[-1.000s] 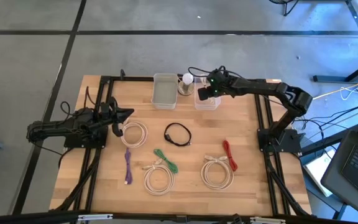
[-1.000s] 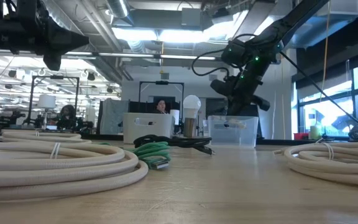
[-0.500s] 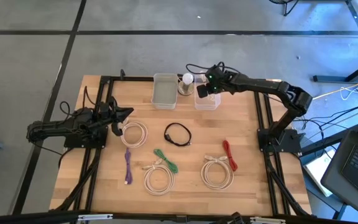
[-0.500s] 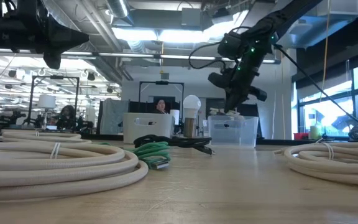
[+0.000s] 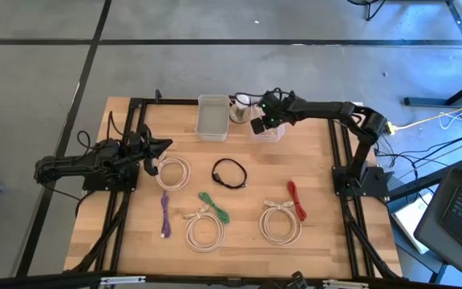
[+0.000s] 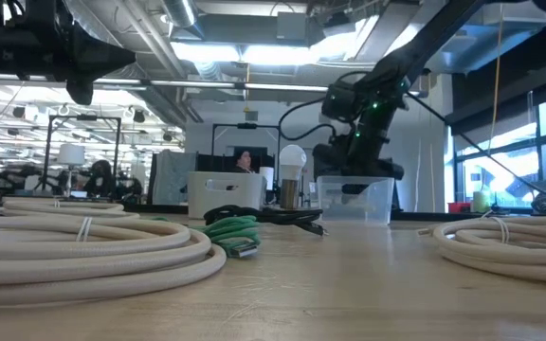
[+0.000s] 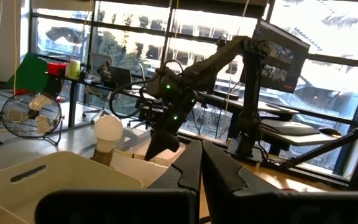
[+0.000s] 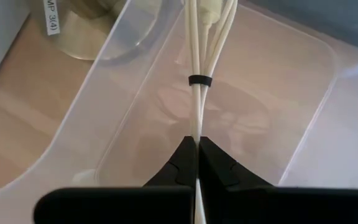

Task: Pick & Place USB Port
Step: Put the light brown charger cable into the transparent bin

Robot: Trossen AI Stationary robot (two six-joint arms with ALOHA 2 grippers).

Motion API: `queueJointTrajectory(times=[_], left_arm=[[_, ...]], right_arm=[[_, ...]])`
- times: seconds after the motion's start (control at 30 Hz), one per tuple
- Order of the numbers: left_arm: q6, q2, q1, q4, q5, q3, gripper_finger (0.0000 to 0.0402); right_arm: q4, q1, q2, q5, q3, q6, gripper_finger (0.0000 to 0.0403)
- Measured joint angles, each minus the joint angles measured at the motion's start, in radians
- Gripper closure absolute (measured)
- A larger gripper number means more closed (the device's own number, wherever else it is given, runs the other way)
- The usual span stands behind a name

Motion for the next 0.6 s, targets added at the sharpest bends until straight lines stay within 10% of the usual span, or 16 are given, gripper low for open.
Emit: queueJointTrajectory(times=[0.6], left_arm=[[0.0, 0.0, 0.0, -0.004, 0.003, 0.0, 0.0397]], right_arm=[[0.012, -0.001, 0.006, 0.0, 0.0, -0.019, 0.0347]])
